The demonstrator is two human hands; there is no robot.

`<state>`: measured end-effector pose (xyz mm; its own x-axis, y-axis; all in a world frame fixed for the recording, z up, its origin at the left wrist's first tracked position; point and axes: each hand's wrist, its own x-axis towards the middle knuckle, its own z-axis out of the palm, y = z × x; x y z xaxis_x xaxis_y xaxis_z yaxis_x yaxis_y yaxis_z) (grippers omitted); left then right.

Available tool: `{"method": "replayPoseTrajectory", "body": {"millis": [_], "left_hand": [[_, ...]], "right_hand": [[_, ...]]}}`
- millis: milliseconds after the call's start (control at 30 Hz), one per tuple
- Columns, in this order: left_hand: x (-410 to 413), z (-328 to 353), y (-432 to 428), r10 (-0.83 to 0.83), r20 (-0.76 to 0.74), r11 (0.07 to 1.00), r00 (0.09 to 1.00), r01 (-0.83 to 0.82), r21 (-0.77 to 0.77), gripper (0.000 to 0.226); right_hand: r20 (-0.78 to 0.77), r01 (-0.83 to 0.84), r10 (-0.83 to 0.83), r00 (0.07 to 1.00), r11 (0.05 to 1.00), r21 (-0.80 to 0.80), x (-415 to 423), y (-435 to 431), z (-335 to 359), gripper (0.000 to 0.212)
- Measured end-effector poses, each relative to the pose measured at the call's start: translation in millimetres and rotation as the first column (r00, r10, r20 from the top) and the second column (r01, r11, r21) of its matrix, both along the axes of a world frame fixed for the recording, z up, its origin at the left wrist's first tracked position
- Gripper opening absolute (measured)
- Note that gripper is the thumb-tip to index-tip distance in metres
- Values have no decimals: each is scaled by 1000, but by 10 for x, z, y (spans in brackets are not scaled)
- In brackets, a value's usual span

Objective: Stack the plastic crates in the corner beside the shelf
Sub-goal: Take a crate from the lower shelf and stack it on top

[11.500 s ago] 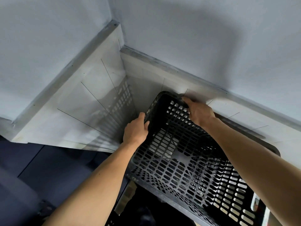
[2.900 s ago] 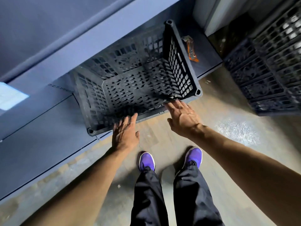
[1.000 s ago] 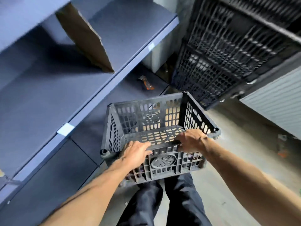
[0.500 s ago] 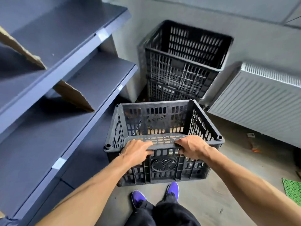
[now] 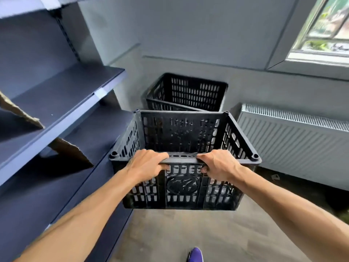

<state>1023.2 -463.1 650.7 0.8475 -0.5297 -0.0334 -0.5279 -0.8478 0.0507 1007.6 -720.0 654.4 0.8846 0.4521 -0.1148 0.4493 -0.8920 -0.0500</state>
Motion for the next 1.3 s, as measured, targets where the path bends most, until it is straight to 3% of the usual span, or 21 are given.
{"method": "replayPoseTrajectory", "body": {"millis": [267,533,767,1300], "left_hand": [[224,633,-42,-33,206,999,978,39,-25,16],[596,1075,-3,-109,389,989,915,139,-50,35],[1212,1094,172,-181,527,968,831,244,-52,38],[3033,1108,504,-327,584,894,743,443,-63,35]], "right_hand": [[210,3,-5,978,1000,7,118,-105,658,28],[334,36,-35,942,999,4,345,-84,1126,22],[392,117,-97,915,993,-27,744,106,1177,28],[409,326,-290,865,945,-20,2016,624,1187,29]]}}
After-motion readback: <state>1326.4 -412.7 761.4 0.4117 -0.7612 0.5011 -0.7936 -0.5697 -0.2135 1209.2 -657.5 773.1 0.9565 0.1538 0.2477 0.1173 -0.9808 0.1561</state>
